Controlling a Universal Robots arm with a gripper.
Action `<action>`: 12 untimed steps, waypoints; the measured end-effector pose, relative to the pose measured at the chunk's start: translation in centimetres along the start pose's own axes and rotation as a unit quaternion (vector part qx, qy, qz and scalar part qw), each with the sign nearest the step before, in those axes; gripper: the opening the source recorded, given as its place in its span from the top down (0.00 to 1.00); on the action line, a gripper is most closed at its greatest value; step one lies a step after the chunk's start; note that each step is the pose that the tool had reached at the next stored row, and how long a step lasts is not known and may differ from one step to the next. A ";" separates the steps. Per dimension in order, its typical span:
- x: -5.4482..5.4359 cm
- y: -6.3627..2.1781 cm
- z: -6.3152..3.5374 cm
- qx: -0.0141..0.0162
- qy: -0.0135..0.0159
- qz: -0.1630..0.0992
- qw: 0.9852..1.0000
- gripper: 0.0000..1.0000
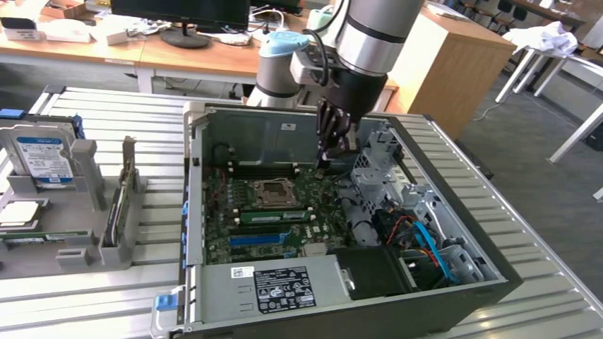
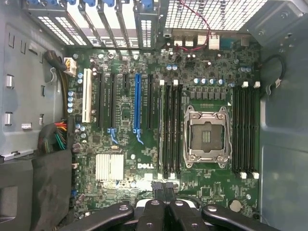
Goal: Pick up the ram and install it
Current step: 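Press down the ram until it locks into place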
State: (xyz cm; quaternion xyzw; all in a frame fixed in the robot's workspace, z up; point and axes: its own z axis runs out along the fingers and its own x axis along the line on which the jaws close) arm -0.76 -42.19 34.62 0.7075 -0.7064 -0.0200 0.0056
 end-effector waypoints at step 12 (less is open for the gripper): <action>0.0 -0.05 1.40 0.001 0.000 0.000 1.000 0.89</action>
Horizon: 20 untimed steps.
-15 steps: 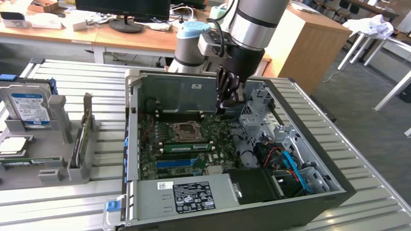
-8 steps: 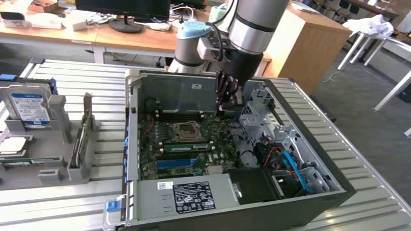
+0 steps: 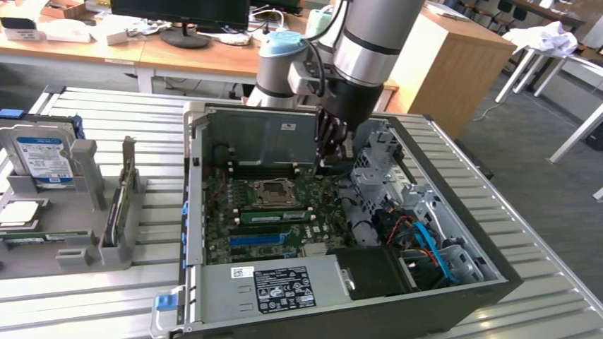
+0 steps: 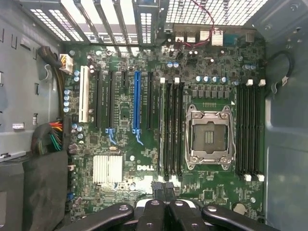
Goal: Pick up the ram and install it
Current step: 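Press down the ram until it locks into place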
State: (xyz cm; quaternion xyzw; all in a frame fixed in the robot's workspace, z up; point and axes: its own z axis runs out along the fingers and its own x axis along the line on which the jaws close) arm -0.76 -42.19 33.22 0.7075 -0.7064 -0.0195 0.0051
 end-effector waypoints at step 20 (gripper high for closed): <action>0.0 -0.08 2.26 0.000 0.000 0.000 1.000 0.89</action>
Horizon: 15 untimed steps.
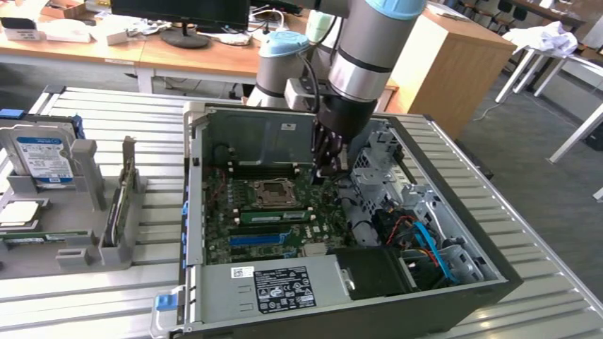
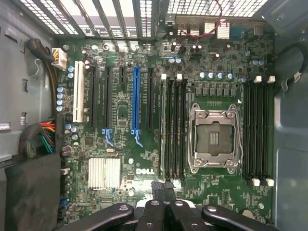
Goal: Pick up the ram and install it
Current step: 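Press down the ram until it locks into place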
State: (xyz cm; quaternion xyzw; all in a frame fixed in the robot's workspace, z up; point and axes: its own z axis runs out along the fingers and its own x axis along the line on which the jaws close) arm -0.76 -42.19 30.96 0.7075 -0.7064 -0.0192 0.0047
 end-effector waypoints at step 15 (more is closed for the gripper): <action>0.0 -0.06 1.76 0.000 0.000 0.000 1.000 0.89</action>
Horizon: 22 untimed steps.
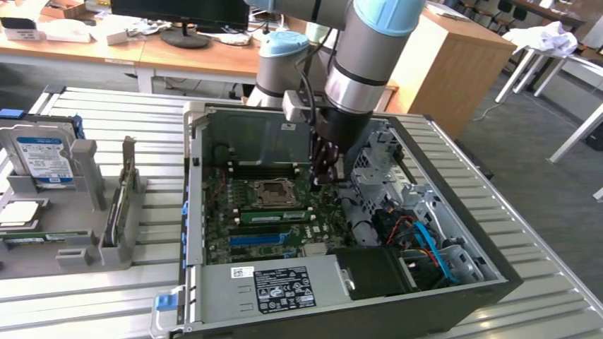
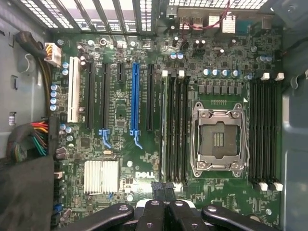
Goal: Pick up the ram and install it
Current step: 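Press down the ram until it locks into place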
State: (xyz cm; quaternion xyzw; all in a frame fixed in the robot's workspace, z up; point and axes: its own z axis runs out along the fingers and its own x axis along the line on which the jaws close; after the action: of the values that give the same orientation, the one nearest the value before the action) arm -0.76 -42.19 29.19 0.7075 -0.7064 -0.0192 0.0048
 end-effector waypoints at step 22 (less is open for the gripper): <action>0.1 -0.09 2.75 0.000 0.000 0.000 1.000 0.89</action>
State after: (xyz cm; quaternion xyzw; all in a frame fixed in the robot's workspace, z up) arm -0.76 -42.19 26.44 0.7075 -0.7064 -0.0191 0.0047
